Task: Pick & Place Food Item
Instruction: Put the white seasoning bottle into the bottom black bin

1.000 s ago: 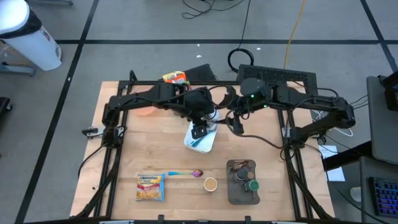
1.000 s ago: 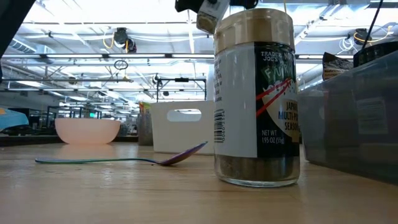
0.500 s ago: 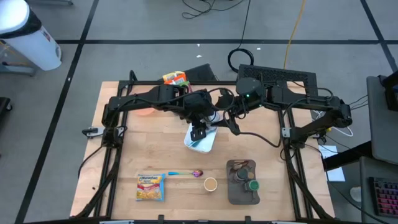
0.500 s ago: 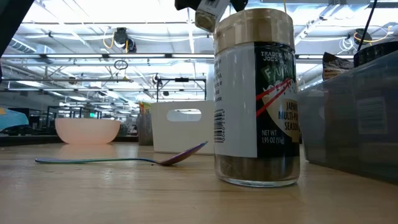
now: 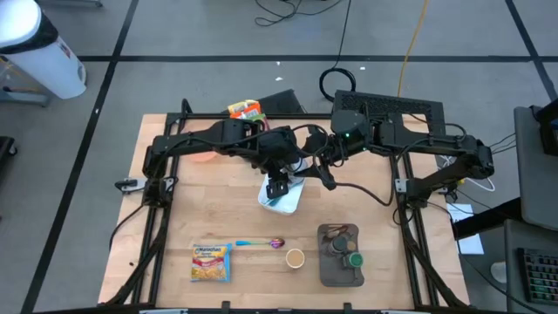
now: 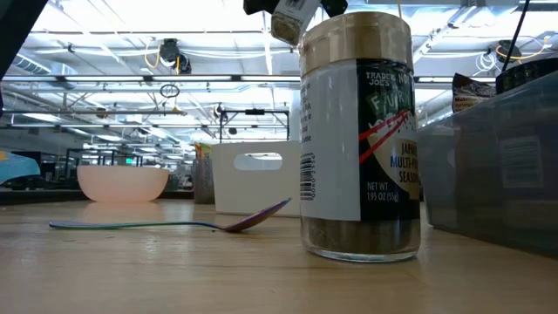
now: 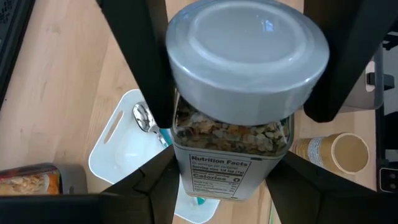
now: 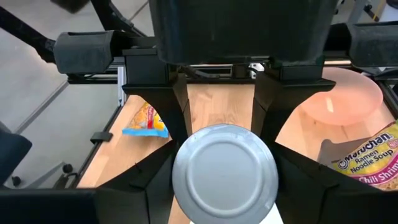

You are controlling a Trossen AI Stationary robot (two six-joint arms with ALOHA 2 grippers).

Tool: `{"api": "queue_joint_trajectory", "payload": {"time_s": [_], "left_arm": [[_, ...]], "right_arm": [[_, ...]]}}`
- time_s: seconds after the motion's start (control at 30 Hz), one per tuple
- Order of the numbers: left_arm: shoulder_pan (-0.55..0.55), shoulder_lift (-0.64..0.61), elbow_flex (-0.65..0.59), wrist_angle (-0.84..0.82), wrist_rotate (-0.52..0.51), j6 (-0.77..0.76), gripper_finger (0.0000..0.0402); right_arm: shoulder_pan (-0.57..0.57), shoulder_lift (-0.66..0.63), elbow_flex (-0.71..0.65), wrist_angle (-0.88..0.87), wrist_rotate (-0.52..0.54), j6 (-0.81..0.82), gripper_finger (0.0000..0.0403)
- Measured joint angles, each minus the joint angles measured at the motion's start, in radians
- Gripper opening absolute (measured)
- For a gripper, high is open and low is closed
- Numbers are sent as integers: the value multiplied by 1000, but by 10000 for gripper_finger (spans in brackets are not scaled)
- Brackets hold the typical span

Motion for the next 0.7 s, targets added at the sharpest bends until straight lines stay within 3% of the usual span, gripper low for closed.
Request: {"api": "queue_joint_trajectory", "payload": {"time_s": [0.33,0.7], "left_arm": [[0,0,0,-5,0,1,208],[0,-3,0,13,11,12,251]], "right_arm": [[0,1,-2,0,4,-15,199],[0,3,-5,3,5,-56,199]]}}
